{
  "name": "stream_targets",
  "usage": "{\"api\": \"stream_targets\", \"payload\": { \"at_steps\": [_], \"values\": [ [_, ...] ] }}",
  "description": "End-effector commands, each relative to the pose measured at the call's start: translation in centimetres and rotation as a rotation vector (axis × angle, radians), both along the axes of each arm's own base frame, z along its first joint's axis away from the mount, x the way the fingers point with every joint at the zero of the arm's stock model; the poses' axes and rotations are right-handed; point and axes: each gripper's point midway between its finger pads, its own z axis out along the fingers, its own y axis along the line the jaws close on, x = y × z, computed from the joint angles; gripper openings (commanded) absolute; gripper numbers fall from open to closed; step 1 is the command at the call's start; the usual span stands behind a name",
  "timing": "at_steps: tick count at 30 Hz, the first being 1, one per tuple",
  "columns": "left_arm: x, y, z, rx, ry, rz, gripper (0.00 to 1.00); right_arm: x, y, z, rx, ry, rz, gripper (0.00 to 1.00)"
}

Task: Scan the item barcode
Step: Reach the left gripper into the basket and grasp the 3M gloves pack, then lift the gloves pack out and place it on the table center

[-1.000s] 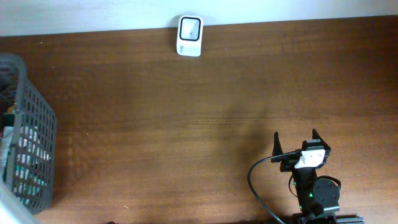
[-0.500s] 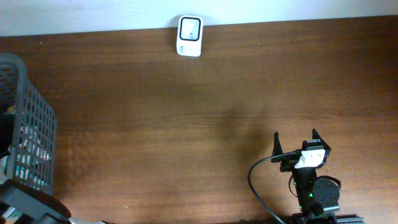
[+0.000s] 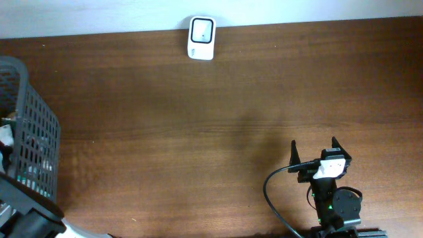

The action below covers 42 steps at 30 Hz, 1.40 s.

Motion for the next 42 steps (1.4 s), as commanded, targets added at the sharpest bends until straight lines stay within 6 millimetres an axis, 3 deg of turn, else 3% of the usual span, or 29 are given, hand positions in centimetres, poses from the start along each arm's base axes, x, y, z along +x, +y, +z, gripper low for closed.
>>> {"api": "stream_targets", "payload": {
  "at_steps": [1, 3, 7, 10, 11, 17, 21, 22, 24, 26, 28, 30, 32, 35, 38, 39, 42],
  "values": [
    [0.6, 0.3, -0.9, 0.003, -0.011, -0.022, 0.67, 0.0, -0.4, -0.3, 0.003, 0.006, -0.022, 0.98],
    [0.4, 0.6, -0.8, 0.02, 0.0, -0.016, 0.46, 0.0, -0.4, -0.3, 0.003, 0.006, -0.022, 0.98],
    [0.4, 0.8, 0.4, 0.038, -0.009, -0.014, 0.21, 0.0, -0.4, -0.3, 0.003, 0.007, -0.022, 0.98],
    [1.1, 1.5, 4.8, 0.118, -0.084, -0.013, 0.04, 0.0, -0.4, -0.3, 0.003, 0.006, -0.022, 0.98],
    [1.3, 1.6, 6.9, 0.155, -0.118, -0.013, 0.0, 0.0, -0.4, -0.3, 0.003, 0.006, -0.022, 0.98],
    [1.2, 1.0, 19.8, 0.354, -0.424, 0.092, 0.0, 0.0, -0.4, -0.3, 0.003, 0.007, -0.022, 0.98],
    [1.1, -2.4, 31.8, 0.478, -0.813, 0.079, 0.0, 0.0, -0.4, -0.3, 0.003, 0.006, -0.022, 0.98],
    [0.8, -4.4, 35.9, 0.488, -0.972, 0.063, 0.0, 0.0, -0.4, -0.3, 0.003, 0.006, -0.022, 0.98],
    [0.5, -9.0, 41.8, 0.406, -1.242, -0.007, 0.0, 0.0, -0.4, -0.3, 0.003, 0.006, -0.022, 0.98],
    [0.6, -14.0, 44.6, 0.226, -1.407, -0.045, 0.0, 0.0, -0.4, -0.3, 0.003, 0.006, -0.022, 0.98],
    [1.7, -18.4, 44.8, 0.061, -1.443, -0.101, 0.0, 0.0, -0.4, -0.3, 0.003, 0.006, -0.022, 0.98],
    [3.5, -22.5, 43.3, -0.087, -1.399, -0.165, 0.0, 0.0, -0.4, -0.3, 0.003, 0.006, -0.022, 0.98],
    [6.3, -26.7, 39.1, -0.213, -1.251, -0.157, 0.0, 0.0, -0.4, -0.3, 0.003, 0.006, -0.022, 0.98],
    [10.3, -33.1, 30.3, -0.294, -0.947, -0.129, 0.0, 0.0, -0.4, -0.3, 0.003, 0.006, -0.022, 0.98],
    [12.3, -37.7, 23.5, -0.327, -0.736, -0.145, 0.0, 0.0, -0.4, -0.3, 0.003, 0.006, -0.022, 0.98],
    [13.0, -39.8, 20.2, -0.35, -0.639, -0.142, 0.0, 0.0, -0.4, -0.3, 0.003, 0.006, -0.022, 0.98],
    [14.0, -41.6, 14.6, -0.39, -0.5, -0.031, 0.0, 0.0, -0.4, -0.3, 0.003, 0.006, -0.022, 0.98]
  ]
}}
